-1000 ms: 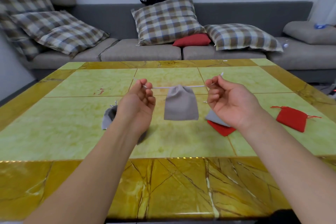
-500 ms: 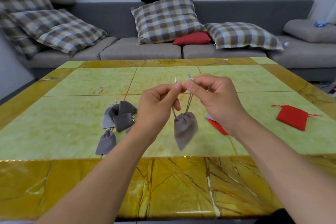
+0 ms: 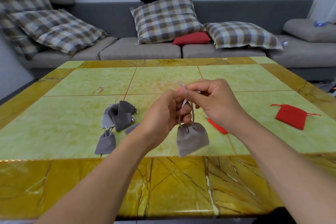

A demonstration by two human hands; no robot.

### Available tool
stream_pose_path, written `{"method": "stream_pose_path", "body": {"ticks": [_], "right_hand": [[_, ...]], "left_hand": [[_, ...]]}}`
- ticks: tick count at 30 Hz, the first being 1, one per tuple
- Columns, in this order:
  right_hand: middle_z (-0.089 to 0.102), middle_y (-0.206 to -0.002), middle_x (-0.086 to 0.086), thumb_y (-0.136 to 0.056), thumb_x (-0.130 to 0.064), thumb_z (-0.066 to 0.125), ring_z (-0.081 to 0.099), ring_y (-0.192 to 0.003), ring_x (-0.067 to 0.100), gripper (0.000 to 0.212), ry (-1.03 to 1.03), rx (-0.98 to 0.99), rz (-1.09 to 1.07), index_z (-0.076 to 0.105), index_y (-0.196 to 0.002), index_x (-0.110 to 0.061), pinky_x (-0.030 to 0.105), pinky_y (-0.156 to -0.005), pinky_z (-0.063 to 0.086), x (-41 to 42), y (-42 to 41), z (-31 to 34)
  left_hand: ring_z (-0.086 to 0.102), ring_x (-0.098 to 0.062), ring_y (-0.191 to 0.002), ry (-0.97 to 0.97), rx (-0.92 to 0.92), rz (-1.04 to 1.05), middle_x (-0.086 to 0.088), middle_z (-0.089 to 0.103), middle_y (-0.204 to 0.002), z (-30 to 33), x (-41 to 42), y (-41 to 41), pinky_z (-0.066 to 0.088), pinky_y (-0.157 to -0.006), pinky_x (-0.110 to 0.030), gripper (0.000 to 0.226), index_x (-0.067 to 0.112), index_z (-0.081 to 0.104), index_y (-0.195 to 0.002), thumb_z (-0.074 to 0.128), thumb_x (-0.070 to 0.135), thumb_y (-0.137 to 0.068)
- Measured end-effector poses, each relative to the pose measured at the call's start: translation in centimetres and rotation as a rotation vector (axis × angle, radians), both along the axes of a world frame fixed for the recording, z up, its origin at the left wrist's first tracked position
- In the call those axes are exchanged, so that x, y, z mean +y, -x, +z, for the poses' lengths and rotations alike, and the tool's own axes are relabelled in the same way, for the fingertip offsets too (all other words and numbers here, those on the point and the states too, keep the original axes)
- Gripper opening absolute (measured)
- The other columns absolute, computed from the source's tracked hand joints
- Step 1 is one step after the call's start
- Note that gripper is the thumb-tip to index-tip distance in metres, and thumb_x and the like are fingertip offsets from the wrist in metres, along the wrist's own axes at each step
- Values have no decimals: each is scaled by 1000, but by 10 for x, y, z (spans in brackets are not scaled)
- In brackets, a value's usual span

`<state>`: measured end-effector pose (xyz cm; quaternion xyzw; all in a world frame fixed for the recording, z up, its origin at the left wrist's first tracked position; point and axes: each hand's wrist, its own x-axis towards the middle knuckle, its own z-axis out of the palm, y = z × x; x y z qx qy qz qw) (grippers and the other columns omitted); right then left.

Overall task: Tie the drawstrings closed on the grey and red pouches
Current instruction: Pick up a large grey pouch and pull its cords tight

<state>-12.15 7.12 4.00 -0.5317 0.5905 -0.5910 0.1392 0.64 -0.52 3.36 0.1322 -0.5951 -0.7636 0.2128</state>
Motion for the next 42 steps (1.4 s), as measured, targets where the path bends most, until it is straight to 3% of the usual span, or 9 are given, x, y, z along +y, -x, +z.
{"method": "stream_pose_path", "body": {"ticks": [2,5,10,18,25,28,31,37,42], "right_hand": [[64,-73,2,-85,-9,74,53,-59,0,9,-26,25,-7,80,-91,-5,16,-58,40,1,2,1],[60,-69,-8,-93,-7,64,51,-58,-2,16,-96,69,-7,79,-98,-8,17,-58,42,2,5,1],[67,-71,0,-96,-7,59,58,-67,11,17,-135,-135,101,76,-94,-6,24,-61,50,6,9,0],[70,-72,8,-89,-9,69,61,-68,18,9,-19,-18,-90,76,-84,-7,27,-58,52,5,6,2],[75,-107,8,-86,0,65,67,-109,16,18,-272,-374,182,71,-70,-6,31,-94,52,5,4,0],[74,-84,13,-79,3,73,71,-97,17,24,-259,-411,227,60,-62,-8,21,-82,52,5,2,-1],[71,-81,13,-73,8,77,71,-87,25,26,-281,-472,197,59,-79,-9,27,-80,56,4,5,-3],[71,-78,7,-82,-3,74,66,-71,15,34,-403,-539,170,67,-115,-5,24,-66,54,4,4,-2],[72,-90,7,-94,-13,61,65,-78,18,27,-448,-644,355,68,-120,-8,28,-73,56,4,1,-3]], "left_hand": [[37,-16,-52,82,-38,16,0,34,-61,-1,1,2,41,-59,-30,27,9,68,-93,50,28,-99],[37,-14,-53,134,-48,38,1,38,-60,-6,1,3,37,-56,-27,37,17,68,-73,48,30,-102],[41,-13,-52,83,-54,99,1,45,-59,-6,-7,1,39,-54,-24,28,9,63,-85,48,24,-103],[49,-13,-56,46,-107,207,-3,58,-65,-6,-8,2,44,-55,-25,29,4,67,-91,46,19,-104],[53,-10,-63,4,-20,238,-3,66,-83,-7,-19,-3,46,-56,-18,13,9,72,-101,60,11,-95],[54,-17,-69,75,-34,186,-13,69,-93,-4,-22,-8,46,-57,-20,13,12,70,-102,64,7,-91],[58,-26,-72,250,-56,211,-28,69,-89,-5,-27,-13,50,-64,-28,18,10,68,-106,68,4,-89],[68,-4,-73,932,-19,592,9,73,-84,-14,-22,-10,56,-69,-19,18,16,71,-98,72,2,-86],[70,0,-88,858,91,616,9,75,-91,-10,-14,-7,55,-79,-17,17,14,75,-95,69,-1,-87]]}}
